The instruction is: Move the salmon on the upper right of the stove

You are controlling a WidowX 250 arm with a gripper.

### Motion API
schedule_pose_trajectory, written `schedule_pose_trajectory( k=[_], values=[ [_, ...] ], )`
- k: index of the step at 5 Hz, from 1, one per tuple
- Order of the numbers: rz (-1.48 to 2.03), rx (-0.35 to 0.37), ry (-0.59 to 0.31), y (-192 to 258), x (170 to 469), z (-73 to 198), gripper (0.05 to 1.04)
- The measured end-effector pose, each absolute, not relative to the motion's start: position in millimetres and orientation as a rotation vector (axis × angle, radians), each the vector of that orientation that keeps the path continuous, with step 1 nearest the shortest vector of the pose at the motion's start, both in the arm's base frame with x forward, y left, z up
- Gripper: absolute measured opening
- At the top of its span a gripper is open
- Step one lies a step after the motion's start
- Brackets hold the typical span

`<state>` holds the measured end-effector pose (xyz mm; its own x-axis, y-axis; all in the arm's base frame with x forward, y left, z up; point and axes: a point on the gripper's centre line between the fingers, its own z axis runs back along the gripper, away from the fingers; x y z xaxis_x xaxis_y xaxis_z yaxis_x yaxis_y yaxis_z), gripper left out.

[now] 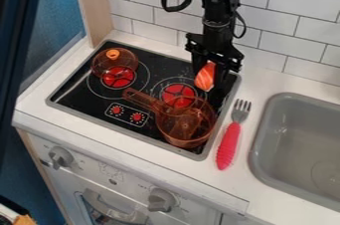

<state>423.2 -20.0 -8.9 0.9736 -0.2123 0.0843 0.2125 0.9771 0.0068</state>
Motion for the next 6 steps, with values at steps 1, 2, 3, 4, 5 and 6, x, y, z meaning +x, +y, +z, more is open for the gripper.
schedule_pose_trajectory(
  k=[1,2,3,4,5,6],
  values=[
    [-0.221,-0.004,-0.079,-21.5,422.2,-9.0,0.918],
    [-0.232,-0.043,-0.079,-27.0,421.6,-8.8,1.01],
    [-0.223,-0.032,-0.075,-25.2,421.1,-8.9,1.005],
    [-0.221,-0.009,-0.115,-22.2,424.5,10.0,1.001],
    [-0.221,-0.024,-0.17,-23.1,420.9,45.1,1.001],
    [-0.21,-0.044,-0.232,-17.7,416.3,71.0,1.001]
  ],
)
